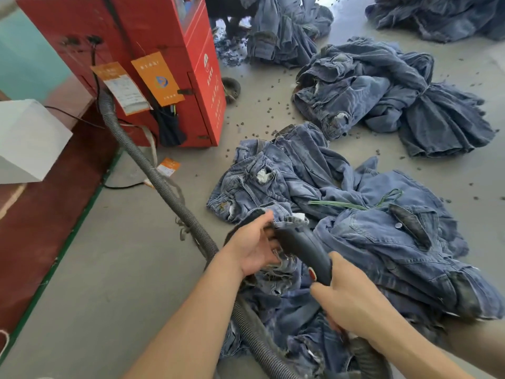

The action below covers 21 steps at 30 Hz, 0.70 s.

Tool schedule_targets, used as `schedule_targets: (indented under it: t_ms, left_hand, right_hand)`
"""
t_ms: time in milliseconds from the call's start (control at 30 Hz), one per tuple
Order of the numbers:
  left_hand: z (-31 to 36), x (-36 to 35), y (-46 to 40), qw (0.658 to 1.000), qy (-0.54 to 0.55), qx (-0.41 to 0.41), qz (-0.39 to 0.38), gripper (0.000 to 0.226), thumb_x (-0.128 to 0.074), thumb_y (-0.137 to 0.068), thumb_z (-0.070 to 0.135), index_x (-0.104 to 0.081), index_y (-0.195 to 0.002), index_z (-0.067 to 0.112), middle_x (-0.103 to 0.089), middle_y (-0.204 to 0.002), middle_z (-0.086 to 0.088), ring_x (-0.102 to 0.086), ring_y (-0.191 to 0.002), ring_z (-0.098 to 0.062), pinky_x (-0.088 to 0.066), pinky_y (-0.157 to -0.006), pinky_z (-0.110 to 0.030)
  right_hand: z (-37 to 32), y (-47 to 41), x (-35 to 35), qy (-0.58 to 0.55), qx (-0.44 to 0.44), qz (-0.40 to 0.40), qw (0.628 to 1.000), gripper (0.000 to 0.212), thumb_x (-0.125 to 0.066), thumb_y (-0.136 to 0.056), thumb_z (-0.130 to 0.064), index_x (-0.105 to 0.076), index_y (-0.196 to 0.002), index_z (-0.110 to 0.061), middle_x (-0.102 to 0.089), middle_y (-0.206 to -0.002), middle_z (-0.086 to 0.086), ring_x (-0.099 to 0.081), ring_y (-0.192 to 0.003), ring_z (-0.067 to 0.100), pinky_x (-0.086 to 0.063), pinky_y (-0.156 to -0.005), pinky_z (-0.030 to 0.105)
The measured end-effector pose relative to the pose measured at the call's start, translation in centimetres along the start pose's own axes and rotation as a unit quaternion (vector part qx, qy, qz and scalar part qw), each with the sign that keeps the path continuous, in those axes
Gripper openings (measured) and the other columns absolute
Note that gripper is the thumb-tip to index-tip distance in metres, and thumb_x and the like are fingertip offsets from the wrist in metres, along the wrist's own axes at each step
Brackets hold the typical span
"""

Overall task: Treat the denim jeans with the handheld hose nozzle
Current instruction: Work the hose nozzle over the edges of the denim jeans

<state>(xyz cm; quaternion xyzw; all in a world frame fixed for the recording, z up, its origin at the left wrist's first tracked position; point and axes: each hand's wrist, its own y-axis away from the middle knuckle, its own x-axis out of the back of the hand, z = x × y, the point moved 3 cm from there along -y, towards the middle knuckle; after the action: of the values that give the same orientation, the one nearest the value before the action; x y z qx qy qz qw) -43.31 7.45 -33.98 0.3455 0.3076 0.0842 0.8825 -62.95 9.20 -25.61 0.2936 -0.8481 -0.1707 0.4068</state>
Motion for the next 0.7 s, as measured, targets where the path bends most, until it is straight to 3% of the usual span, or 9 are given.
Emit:
schedule_targets:
  t_ms: [100,167,267,333,400,467,533,633,700]
  left_hand:
    - [-0.1,0.4,-0.2,1.000,0.018,-0.002,0.015,0.037,-0.045,-0.108,0.042,-0.066,-0.122,0.015,-0.071,-0.114,-0.012,-0.066,-0.098,-0.028,-0.045,-0.097,-0.053]
    - [-0.1,0.6,-0.2,0.999,0.036,-0.003,0.017,0.042,-0.044,-0.109,0.044,-0.064,-0.131,0.014,-0.071,-0.119,-0.012,-0.067,-0.100,-0.028,-0.048,-0.099,-0.053]
    - [-0.4,0.1,-0.4,0.999,0.031,0.003,0.011,0.045,-0.041,-0.109,0.048,-0.061,-0.132,0.016,-0.066,-0.122,-0.012,-0.064,-0.098,-0.026,-0.049,-0.083,-0.044]
    - [-0.6,-0.3,-0.4,0.999,0.047,0.015,0.008,0.045,-0.043,-0.108,0.049,-0.062,-0.129,0.013,-0.067,-0.122,-0.016,-0.064,-0.102,-0.029,-0.053,-0.077,-0.043]
    - [-0.7,-0.3,-0.6,0.998,0.059,0.010,0.006,0.039,-0.046,-0.107,0.046,-0.065,-0.119,0.014,-0.071,-0.113,-0.014,-0.064,-0.098,-0.027,-0.052,-0.074,-0.040]
    - [-0.7,0.0,-0.8,0.997,0.077,0.000,0.010,0.034,-0.047,-0.108,0.041,-0.066,-0.119,0.015,-0.073,-0.114,-0.013,-0.068,-0.099,-0.027,-0.055,-0.073,-0.038]
    - [-0.5,0.1,-1.1,0.997,0.080,-0.006,0.013,0.034,-0.046,-0.109,0.041,-0.065,-0.122,0.016,-0.073,-0.118,-0.014,-0.069,-0.105,-0.029,-0.056,-0.079,-0.041]
    - [-0.3,-0.1,-1.3,0.997,0.073,-0.010,0.002,0.037,-0.044,-0.109,0.042,-0.064,-0.125,0.016,-0.072,-0.123,-0.016,-0.069,-0.111,-0.031,-0.051,-0.103,-0.055]
    - [-0.1,-0.4,-1.2,0.997,0.072,-0.015,-0.003,0.037,-0.041,-0.110,0.042,-0.064,-0.123,0.016,-0.074,-0.120,-0.013,-0.073,-0.107,-0.029,-0.055,-0.098,-0.055]
  right_hand:
    - [0.6,-0.8,1.3,-0.019,-0.016,0.083,0.996,0.019,-0.064,-0.090,-0.024,-0.046,-0.096,-0.019,-0.069,-0.074,0.010,-0.066,-0.057,0.028,-0.050,-0.052,0.036]
    - [1.1,0.0,2.0,-0.050,-0.018,0.087,0.995,0.019,-0.065,-0.087,-0.024,-0.047,-0.094,-0.023,-0.068,-0.065,0.007,-0.065,-0.048,0.025,-0.049,-0.047,0.037]
    - [0.8,1.2,0.7,-0.027,-0.011,0.015,0.999,0.018,-0.061,-0.081,-0.026,-0.046,-0.091,-0.025,-0.065,-0.054,0.004,-0.062,-0.040,0.021,-0.045,-0.041,0.032]
    - [0.3,0.5,-0.1,0.009,-0.004,-0.010,1.000,0.017,-0.061,-0.084,-0.026,-0.046,-0.093,-0.022,-0.067,-0.063,0.004,-0.065,-0.048,0.023,-0.046,-0.045,0.032]
    - [0.1,-0.6,0.3,0.006,-0.018,0.022,1.000,0.017,-0.062,-0.090,-0.025,-0.048,-0.096,-0.018,-0.068,-0.074,0.009,-0.067,-0.057,0.027,-0.047,-0.050,0.033]
    - [0.4,-1.1,1.0,-0.042,-0.024,0.061,0.997,0.016,-0.062,-0.091,-0.021,-0.048,-0.097,-0.016,-0.067,-0.069,0.011,-0.065,-0.050,0.027,-0.049,-0.049,0.035]
    - [0.9,-0.7,0.9,-0.076,-0.027,0.073,0.994,0.015,-0.061,-0.089,-0.018,-0.048,-0.096,-0.017,-0.067,-0.063,0.010,-0.062,-0.043,0.025,-0.048,-0.046,0.035]
    - [1.8,0.0,0.4,-0.126,-0.031,0.092,0.987,0.015,-0.060,-0.087,-0.017,-0.047,-0.093,-0.018,-0.064,-0.056,0.008,-0.059,-0.041,0.026,-0.047,-0.045,0.038]
    - [2.0,-0.1,0.5,-0.174,-0.031,0.101,0.979,0.013,-0.059,-0.088,-0.012,-0.047,-0.093,-0.014,-0.061,-0.054,0.009,-0.055,-0.040,0.028,-0.045,-0.045,0.038]
